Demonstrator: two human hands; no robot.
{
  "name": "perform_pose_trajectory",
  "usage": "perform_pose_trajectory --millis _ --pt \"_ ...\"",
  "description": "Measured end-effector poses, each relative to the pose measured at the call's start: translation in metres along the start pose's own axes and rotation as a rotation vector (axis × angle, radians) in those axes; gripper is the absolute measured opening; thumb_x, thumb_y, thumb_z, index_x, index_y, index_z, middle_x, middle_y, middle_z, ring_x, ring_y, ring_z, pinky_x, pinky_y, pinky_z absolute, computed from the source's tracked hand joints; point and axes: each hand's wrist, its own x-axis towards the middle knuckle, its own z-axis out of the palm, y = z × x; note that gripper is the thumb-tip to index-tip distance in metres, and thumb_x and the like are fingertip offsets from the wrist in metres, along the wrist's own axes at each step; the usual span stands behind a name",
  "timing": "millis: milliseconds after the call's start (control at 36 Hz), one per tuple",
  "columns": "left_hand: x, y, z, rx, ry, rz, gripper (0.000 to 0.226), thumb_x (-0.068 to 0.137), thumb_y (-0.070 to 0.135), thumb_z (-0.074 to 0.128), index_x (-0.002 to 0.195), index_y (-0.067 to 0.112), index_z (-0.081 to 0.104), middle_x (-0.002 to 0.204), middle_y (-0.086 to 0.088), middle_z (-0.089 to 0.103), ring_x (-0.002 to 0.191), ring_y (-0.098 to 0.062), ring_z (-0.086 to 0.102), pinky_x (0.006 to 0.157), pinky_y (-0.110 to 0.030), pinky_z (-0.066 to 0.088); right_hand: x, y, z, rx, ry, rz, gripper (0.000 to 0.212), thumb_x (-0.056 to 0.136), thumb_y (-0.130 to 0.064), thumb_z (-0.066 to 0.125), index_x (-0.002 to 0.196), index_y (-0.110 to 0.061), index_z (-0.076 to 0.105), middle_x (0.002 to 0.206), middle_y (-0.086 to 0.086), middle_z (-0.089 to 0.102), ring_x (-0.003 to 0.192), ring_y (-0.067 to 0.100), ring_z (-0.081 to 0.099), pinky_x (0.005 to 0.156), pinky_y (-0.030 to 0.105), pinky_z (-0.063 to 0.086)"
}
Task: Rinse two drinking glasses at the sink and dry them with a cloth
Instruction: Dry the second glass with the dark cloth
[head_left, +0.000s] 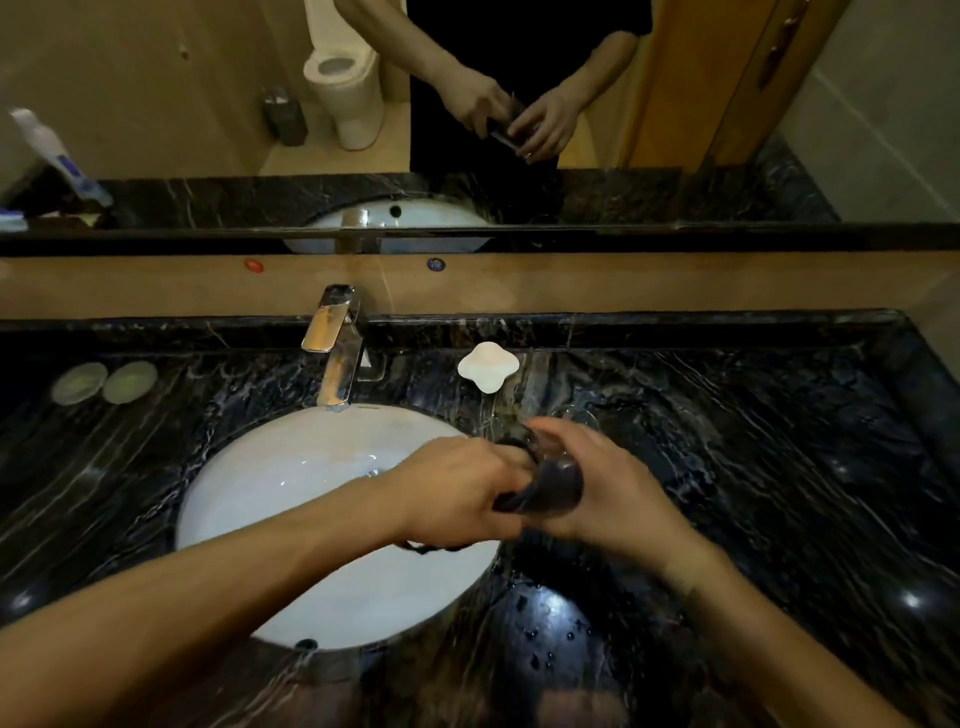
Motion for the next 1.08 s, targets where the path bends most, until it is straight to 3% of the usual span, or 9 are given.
perform_pose_trajectory --millis 111,222,333,417,639,750,889,1000,1083 --pt "-0.004 0.005 -0.01 0.361 -0.076 0.24 0.021 0.09 0.041 0.056 0.099 0.024 0.061 0.119 0.008 0.058 0.087 -0.03 0.059 0.056 -0.032 0.029 0.009 0.012 -0.03 0.57 -0.568 0.095 0.091 0.058 -0.008 0.092 0.128 -0.048 0.05 0.127 -0.016 0.063 0.118 0.005 0.06 0.098 0.016 0.043" --pt "-0.007 0.01 -0.01 0.448 -0.047 0.383 0.025 0.088 0.039 0.06 0.109 0.026 0.065 0.122 0.008 0.059 0.086 -0.031 0.06 0.052 -0.028 0.019 0.012 0.009 -0.034 0.462 -0.702 -0.006 0.085 0.058 -0.01 0.091 0.13 -0.03 0.053 0.125 -0.006 0.065 0.118 0.013 0.06 0.102 0.029 0.045" --pt "-0.003 0.003 -0.007 0.444 -0.076 0.243 0.035 0.091 0.039 0.052 0.124 0.031 0.059 0.136 0.013 0.052 0.096 -0.03 0.06 0.059 -0.031 0.03 0.003 0.005 -0.023 0.246 -0.403 -0.02 0.076 0.056 -0.023 0.088 0.122 -0.037 0.054 0.107 -0.015 0.064 0.101 -0.001 0.056 0.085 0.017 0.046" --pt "0.002 0.002 -0.006 0.404 -0.049 0.141 0.046 0.089 0.043 0.042 0.132 0.036 0.055 0.138 0.014 0.052 0.099 -0.027 0.061 0.065 -0.034 0.042 -0.002 -0.005 -0.016 -0.043 -0.097 -0.089 0.078 0.056 -0.038 0.079 0.128 -0.037 0.049 0.104 -0.017 0.056 0.096 0.006 0.045 0.078 0.03 0.049" --pt "0.016 0.008 0.008 -0.529 0.077 -0.283 0.036 0.08 0.044 0.078 0.082 0.01 0.068 0.067 -0.004 0.065 0.057 -0.011 0.056 0.058 -0.033 0.048 -0.005 0.0 0.007 -0.445 0.361 -0.278 0.069 0.066 -0.035 0.066 0.13 -0.017 0.05 0.118 0.003 0.066 0.098 0.027 0.047 0.069 0.039 0.038" --pt "0.012 0.006 0.009 -0.517 0.061 -0.288 0.037 0.082 0.039 0.076 0.061 0.019 0.054 0.059 0.002 0.056 0.049 -0.006 0.047 0.048 -0.023 0.037 -0.008 -0.001 0.017 -0.408 0.389 -0.234 0.061 0.072 -0.035 0.06 0.129 -0.014 0.055 0.116 0.006 0.068 0.098 0.032 0.052 0.07 0.042 0.044" --pt "0.005 0.002 -0.002 -0.106 -0.002 -0.06 0.029 0.09 0.043 0.066 0.074 0.02 0.058 0.08 0.006 0.056 0.07 -0.019 0.056 0.06 -0.035 0.044 -0.004 -0.007 -0.001 -0.108 0.079 -0.064 0.079 0.063 -0.054 0.075 0.135 -0.032 0.05 0.124 -0.011 0.062 0.108 0.009 0.056 0.086 0.028 0.047" --pt "-0.001 0.001 -0.009 0.309 -0.03 0.22 0.025 0.096 0.044 0.052 0.1 0.022 0.064 0.117 0.006 0.06 0.085 -0.03 0.061 0.058 -0.035 0.043 0.007 0.003 -0.029 0.392 -0.462 0.1 0.09 0.057 -0.012 0.095 0.133 -0.03 0.049 0.123 -0.011 0.065 0.113 0.002 0.06 0.1 0.021 0.045" --pt "-0.003 0.001 -0.009 0.411 -0.016 0.354 0.024 0.098 0.041 0.049 0.106 0.026 0.065 0.123 0.007 0.059 0.083 -0.031 0.061 0.055 -0.032 0.039 0.011 0.005 -0.034 0.492 -0.625 0.08 0.086 0.059 0.006 0.089 0.133 -0.016 0.052 0.125 -0.005 0.065 0.116 0.008 0.061 0.1 0.021 0.044"
